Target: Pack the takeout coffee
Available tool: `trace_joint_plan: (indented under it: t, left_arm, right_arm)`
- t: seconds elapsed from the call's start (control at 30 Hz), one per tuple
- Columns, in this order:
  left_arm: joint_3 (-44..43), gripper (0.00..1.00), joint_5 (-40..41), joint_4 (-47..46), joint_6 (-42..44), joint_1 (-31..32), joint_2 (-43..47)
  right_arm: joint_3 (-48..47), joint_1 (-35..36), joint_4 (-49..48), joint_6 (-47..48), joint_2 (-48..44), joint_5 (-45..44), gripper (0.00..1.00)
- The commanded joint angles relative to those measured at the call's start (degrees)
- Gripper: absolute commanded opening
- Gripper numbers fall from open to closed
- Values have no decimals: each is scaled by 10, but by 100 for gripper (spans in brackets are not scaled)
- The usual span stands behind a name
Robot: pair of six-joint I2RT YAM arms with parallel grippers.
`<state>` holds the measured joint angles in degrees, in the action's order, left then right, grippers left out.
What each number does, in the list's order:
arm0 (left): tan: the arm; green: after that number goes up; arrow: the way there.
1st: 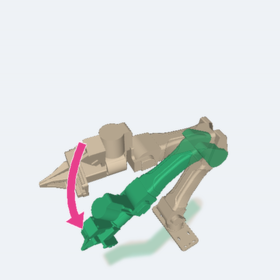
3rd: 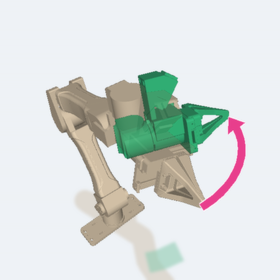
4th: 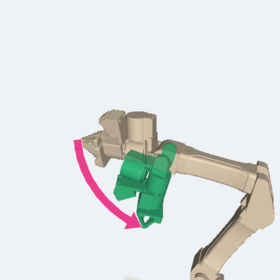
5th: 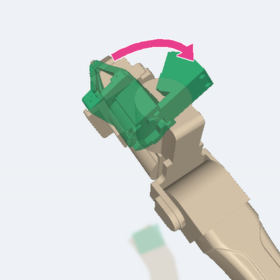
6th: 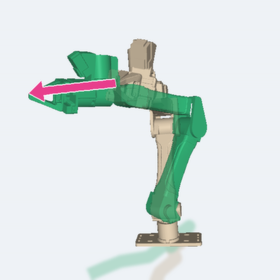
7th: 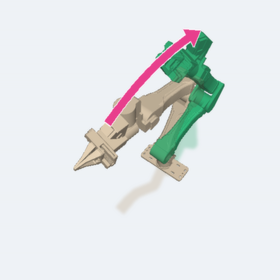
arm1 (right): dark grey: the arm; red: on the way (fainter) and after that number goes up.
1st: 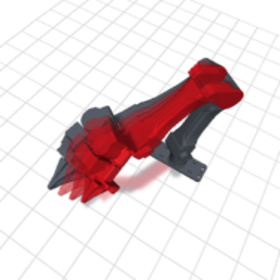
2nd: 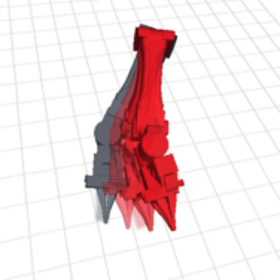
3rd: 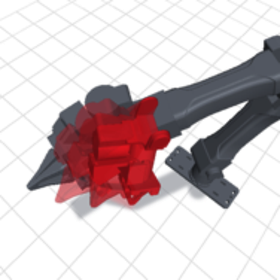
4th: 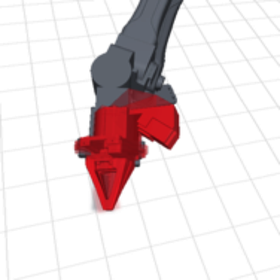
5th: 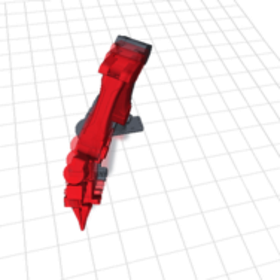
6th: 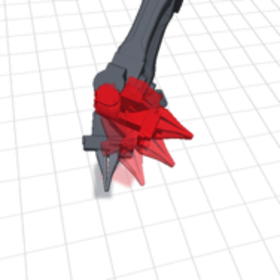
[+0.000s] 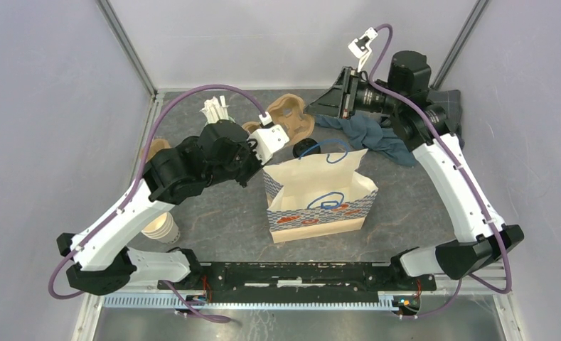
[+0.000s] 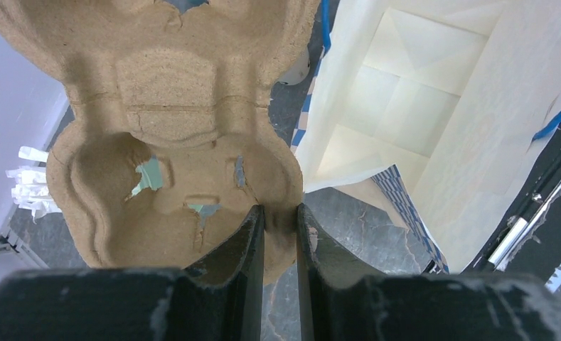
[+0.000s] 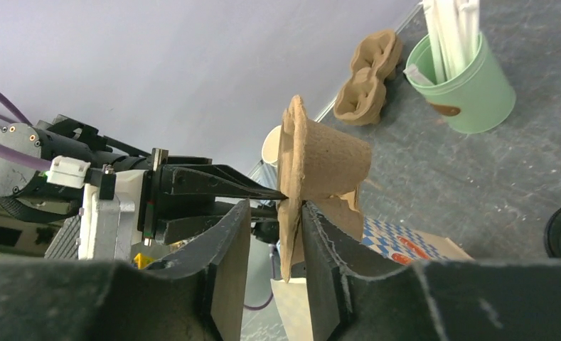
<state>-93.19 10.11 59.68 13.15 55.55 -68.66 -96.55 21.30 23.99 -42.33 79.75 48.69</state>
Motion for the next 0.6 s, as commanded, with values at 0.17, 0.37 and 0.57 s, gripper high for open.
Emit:
trace_joint_plan:
  t: [0.17,0.37,0.57]
  left_arm:
    - [8,2,-18,-8,39,10,21]
    - [9,2,-21,-8,42,14,21]
    - [-4,29,26,-1,-12,15,16]
  right_arm:
    - [6,20,-5,-6,12,25,31]
    - [53,20,-17,-17,-12,22,11]
    - [60,20,-25,-25,-52,-21,0]
